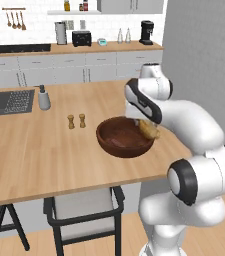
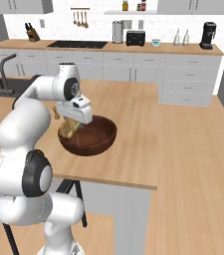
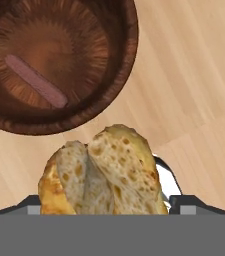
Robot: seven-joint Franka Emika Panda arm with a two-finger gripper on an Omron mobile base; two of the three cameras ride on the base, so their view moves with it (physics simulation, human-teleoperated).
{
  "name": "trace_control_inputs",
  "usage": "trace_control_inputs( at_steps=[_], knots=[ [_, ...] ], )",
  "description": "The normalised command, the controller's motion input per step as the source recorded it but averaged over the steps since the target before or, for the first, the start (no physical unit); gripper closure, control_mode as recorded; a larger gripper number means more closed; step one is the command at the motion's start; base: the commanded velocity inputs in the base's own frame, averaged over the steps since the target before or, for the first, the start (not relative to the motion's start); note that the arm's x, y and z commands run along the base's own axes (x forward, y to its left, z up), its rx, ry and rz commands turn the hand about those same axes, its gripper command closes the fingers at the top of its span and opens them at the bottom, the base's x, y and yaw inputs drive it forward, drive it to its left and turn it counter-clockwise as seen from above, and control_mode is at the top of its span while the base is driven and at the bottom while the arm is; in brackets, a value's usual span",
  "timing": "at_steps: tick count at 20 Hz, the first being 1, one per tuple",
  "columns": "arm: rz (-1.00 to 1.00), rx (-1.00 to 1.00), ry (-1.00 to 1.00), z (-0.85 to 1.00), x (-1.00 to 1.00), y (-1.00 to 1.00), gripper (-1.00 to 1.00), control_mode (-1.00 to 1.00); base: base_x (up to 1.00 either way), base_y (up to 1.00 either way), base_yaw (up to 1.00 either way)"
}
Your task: Place one bun and one sausage from the bowl on each plate.
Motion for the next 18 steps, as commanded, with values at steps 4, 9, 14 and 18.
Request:
trace_control_inputs(
  at_steps=[4, 9, 14, 18],
  knots=[
    [0.00, 0.00, 0.00, 0.12, -0.47, 0.03, 1.00, -1.00, 0.00, 0.00, 0.00],
    [0.00, 0.00, 0.00, 0.08, -0.15, 0.00, 1.00, -1.00, 0.00, 0.00, 0.00],
    [0.00, 0.00, 0.00, 0.00, 0.00, 0.00, 1.00, 1.00, -0.28, 0.00, 0.01],
    [0.00, 0.00, 0.00, 0.00, 0.00, 0.00, 1.00, 1.00, -0.92, 0.63, 0.00]
  ],
)
